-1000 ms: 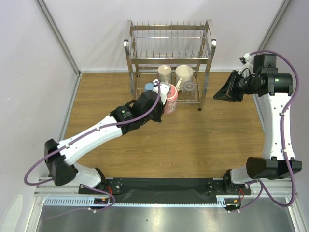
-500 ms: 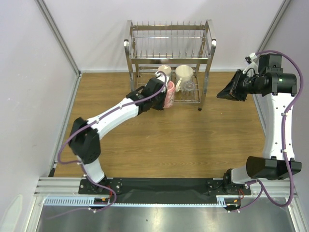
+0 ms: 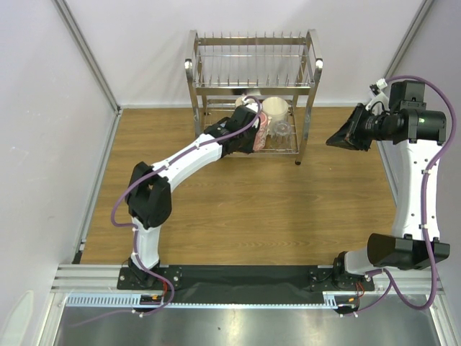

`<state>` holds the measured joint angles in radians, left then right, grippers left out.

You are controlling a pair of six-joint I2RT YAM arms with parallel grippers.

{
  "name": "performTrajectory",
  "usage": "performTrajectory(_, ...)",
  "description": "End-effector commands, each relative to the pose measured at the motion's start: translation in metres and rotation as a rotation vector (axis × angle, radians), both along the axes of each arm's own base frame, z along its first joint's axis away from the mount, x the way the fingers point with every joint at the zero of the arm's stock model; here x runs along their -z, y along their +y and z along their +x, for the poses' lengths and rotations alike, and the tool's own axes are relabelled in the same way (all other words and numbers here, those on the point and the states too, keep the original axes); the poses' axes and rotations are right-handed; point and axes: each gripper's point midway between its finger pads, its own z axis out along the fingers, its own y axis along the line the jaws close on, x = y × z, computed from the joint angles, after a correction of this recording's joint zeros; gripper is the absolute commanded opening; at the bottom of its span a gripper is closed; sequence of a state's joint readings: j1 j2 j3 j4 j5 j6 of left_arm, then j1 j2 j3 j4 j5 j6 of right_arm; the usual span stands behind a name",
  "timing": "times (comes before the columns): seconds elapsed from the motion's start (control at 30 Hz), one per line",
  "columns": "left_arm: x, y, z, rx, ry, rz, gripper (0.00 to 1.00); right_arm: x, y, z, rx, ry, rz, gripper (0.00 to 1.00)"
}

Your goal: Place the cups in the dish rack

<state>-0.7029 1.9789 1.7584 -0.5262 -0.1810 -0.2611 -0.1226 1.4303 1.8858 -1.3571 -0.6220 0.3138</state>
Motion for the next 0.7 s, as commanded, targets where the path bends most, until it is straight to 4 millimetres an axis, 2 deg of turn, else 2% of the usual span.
performTrajectory(0.0, -0.057, -0.012, 0.027, -0.027, -0.158, -0.097, 0.00, -0.003, 0.005, -0.037, -0.001, 0.097, 0.025, 0.05)
performTrajectory(0.4, -0.041, -0.001, 0.043, -0.051, -0.142, -0.067, 0.00, -0.002, 0.005, -0.037, 0.005, 0.102, 0.024, 0.05)
performTrajectory(0.67, -0.049, 0.003, 0.062, -0.073, -0.176, -0.080, 0.00, -0.001, 0.004, -0.036, 0.006, 0.106, 0.025, 0.05)
